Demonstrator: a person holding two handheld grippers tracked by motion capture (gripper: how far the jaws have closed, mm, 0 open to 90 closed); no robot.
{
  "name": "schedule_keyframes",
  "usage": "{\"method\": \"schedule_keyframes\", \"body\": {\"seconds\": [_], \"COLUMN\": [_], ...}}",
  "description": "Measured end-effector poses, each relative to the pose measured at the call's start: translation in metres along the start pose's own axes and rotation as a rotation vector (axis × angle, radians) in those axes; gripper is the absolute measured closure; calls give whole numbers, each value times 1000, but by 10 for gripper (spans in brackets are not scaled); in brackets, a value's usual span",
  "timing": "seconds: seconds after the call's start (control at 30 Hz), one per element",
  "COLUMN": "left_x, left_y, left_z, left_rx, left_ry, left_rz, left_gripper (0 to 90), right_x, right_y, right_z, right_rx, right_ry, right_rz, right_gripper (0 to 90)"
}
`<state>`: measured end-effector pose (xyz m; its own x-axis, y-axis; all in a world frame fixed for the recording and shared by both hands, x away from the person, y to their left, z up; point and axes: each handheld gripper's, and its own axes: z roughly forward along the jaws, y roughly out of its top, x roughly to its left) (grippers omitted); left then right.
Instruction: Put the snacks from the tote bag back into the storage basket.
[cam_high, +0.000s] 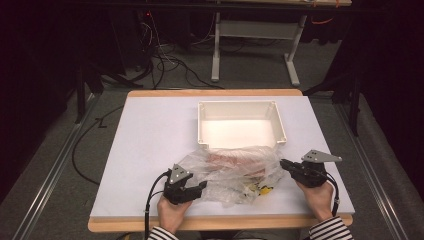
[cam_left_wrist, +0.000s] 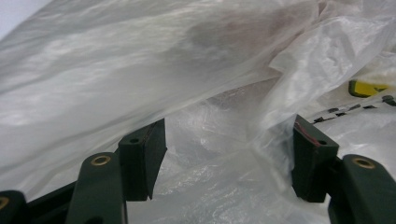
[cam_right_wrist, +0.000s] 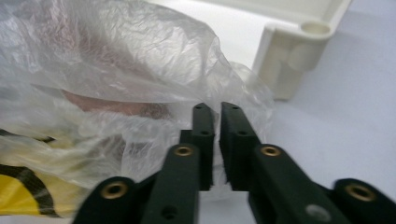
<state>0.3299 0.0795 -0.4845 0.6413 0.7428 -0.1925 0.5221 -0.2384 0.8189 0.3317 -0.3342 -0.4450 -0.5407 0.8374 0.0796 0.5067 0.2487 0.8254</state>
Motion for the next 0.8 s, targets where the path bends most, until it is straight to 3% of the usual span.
{"method": "schedule_keyframes", "body": {"seconds": [0.03,0.13,0.3,0.37,0.4,0.43,0.6,0.73,0.8], "left_x": [0,-1,-2,-2,-2,-2,-3,-7,-10], "left_y": [0,0,1,1,1,1,1,3,5], "left_z": [0,1,1,1,1,1,1,-1,-4], "left_rx": [3,8,16,16,16,16,13,15,17], "left_ry": [1,1,7,6,6,5,2,-16,-25], "left_rz": [0,7,16,15,15,15,27,39,52], "left_gripper": [376,378,384,384,384,383,379,375,365], "right_x": [4,12,45,62,62,71,80,94,95], "right_y": [3,8,21,22,22,21,18,14,12], "right_z": [-6,-13,-25,-18,-18,-9,5,15,20], "right_rx": [-36,-68,-101,-72,-72,-38,1,64,76], "right_ry": [14,27,94,124,124,134,173,179,192], "right_rz": [-7,-20,-139,-204,-204,-237,-244,-319,-327], "right_gripper": [729,682,635,612,612,591,549,506,505]}}
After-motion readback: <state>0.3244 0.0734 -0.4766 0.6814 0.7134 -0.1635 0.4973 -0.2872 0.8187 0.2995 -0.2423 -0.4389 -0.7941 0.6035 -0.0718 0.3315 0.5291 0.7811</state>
